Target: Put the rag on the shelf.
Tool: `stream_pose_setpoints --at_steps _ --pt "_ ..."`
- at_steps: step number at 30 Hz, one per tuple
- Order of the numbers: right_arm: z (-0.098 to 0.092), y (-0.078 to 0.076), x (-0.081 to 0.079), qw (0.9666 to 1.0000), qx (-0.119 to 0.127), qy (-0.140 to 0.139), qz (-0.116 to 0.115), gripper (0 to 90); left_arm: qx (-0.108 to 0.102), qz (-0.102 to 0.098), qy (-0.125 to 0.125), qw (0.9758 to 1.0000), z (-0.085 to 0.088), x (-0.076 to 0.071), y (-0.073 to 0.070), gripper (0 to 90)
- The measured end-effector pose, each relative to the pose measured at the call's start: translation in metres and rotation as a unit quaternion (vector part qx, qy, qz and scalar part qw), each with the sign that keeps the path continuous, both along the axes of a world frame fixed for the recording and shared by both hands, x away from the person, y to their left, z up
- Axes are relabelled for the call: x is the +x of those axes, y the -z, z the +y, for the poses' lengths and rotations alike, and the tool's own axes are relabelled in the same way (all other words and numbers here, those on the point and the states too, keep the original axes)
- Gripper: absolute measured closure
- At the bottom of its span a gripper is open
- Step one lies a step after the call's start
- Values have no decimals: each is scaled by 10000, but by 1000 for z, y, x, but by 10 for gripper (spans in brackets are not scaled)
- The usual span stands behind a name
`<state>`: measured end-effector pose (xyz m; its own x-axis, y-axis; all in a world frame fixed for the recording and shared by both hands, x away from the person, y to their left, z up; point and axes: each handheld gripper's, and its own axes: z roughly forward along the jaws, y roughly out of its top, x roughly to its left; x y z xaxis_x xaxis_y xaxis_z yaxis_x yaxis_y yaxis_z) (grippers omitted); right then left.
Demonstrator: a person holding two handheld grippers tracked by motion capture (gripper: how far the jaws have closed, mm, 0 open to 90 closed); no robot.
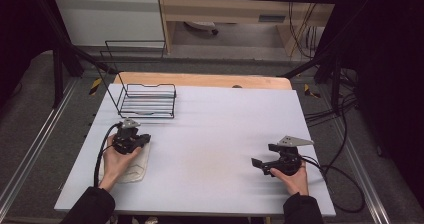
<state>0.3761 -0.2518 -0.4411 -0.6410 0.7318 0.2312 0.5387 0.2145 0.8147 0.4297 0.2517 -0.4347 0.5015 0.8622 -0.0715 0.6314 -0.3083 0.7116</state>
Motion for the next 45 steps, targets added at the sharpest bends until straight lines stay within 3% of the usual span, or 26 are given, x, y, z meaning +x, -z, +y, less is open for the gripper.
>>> stream_pose_setpoints --at_steps 1,5,10,13,18,21,23,29,32,34,35,42,45 --pt "0 0 0 10000 2 2 5 15 12 -12 23 10000 0 -1 0 833" --pt "0 0 -1 10000 8 18 3 15 22 -196 136 9997 1 -12 -11 591" --pt "0 0 -1 10000 7 28 2 14 62 -258 455 9986 4 -34 -24 440" --pt "0 0 -1 10000 7 37 -3 15 125 -236 637 9976 5 -57 -26 411" --pt "0 0 -1 10000 1 30 2 15 256 -264 742 9966 6 -77 -24 363" --pt "0 0 -1 10000 -5 33 4 15 165 -196 979 9949 8 -87 -19 391" --pt "0 0 -1 10000 -6 31 -3 14 179 -34 1072 9941 8 -91 -16 401" --pt "0 0 -1 10000 -8 34 -2 15 421 233 933 9945 4 -99 -9 443" --pt "0 0 -1 10000 -7 32 -2 14 531 337 889 9941 2 -102 -3 551" --pt "0 0 -1 10000 -8 35 6 14 601 305 860 9940 1 -102 -2 574" --pt "0 0 -1 10000 -14 30 -1 14 625 295 850 9940 1 -103 -2 637" --pt "0 0 -1 10000 -16 30 7 14 598 435 756 9944 1 -100 -1 713" --pt "0 0 -1 10000 -8 34 7 15 696 417 726 9941 -1 -99 -1 772"
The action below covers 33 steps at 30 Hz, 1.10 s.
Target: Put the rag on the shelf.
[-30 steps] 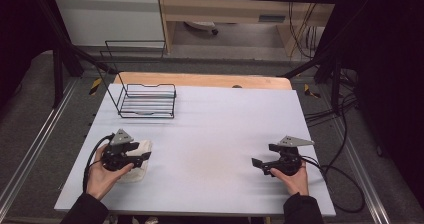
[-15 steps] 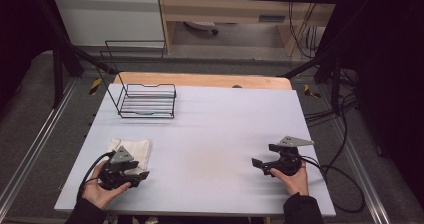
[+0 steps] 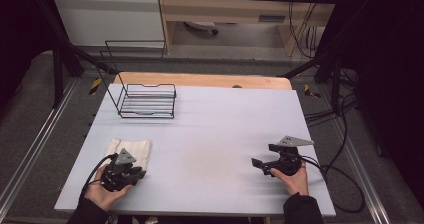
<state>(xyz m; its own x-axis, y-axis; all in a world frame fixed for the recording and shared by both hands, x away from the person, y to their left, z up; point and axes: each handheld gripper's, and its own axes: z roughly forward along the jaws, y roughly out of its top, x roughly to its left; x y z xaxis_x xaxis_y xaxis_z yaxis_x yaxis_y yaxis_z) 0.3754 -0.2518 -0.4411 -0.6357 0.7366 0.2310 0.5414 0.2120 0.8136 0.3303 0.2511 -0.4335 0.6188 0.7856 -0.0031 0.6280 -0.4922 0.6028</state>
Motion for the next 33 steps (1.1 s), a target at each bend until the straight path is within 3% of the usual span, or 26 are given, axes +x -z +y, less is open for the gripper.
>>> stream_pose_setpoints --at_steps 4,8,15,22,28,33 --pt "0 0 0 10000 -4 -2 2 15 116 -38 -4 9999 -3 -1 -1 843" --pt "0 0 0 10000 -7 0 2 14 42 -8 -26 10000 -2 1 -2 856" --pt "0 0 0 10000 -4 -7 4 14 -468 -8 -98 9989 -1 11 -12 863" --pt "0 0 0 10000 -25 -11 5 15 -457 -67 -135 9988 -22 24 -16 863" --pt "0 0 0 10000 0 -10 6 15 -696 39 -288 9971 -38 44 -17 863" --pt "0 0 1 10000 -18 -24 -2 15 -745 17 -420 9963 -52 52 -17 863"
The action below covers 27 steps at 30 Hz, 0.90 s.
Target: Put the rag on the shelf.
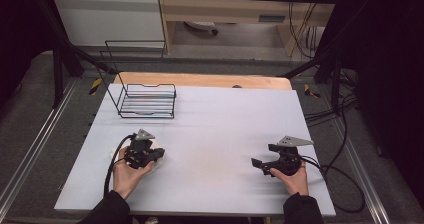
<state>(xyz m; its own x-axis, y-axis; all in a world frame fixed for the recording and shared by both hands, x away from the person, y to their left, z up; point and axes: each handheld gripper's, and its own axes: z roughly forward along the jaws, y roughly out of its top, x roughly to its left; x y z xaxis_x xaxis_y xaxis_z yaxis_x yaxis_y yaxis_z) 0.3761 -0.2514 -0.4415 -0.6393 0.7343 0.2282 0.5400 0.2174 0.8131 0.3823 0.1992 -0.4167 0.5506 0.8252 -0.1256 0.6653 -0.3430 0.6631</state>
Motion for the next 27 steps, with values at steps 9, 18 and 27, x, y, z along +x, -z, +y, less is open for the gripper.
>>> stream_pose_setpoints --at_steps 9,18,27 --pt "1 0 0 10000 -4 -5 17 18 -113 3 107 9999 -4 10 9 819" --pt "9 -3 -1 10000 3 46 -14 20 -95 -739 269 9969 50 5 -14 417" --pt "38 -8 1 9999 -151 -29 -21 20 40 -606 -189 9980 123 4 -1 336"
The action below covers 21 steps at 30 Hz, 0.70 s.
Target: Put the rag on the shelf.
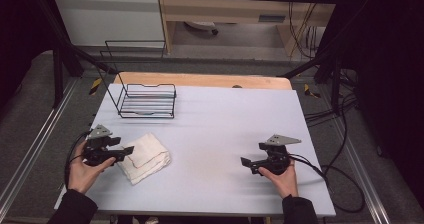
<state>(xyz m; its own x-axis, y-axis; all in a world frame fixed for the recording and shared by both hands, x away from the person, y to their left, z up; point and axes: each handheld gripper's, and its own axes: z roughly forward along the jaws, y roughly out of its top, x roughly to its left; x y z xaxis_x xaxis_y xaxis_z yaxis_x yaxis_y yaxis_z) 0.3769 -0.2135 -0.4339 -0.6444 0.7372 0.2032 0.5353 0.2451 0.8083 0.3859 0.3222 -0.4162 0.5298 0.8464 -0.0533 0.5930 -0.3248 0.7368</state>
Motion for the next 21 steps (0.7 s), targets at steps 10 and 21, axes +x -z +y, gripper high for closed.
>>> stream_pose_setpoints --at_steps 10,21 --pt "59 -8 5 9995 -211 -240 -80 43 -1 550 128 9984 20 19 22 538" --pt "151 -15 11 9970 -244 -722 -100 157 -124 710 184 9972 18 16 23 727"
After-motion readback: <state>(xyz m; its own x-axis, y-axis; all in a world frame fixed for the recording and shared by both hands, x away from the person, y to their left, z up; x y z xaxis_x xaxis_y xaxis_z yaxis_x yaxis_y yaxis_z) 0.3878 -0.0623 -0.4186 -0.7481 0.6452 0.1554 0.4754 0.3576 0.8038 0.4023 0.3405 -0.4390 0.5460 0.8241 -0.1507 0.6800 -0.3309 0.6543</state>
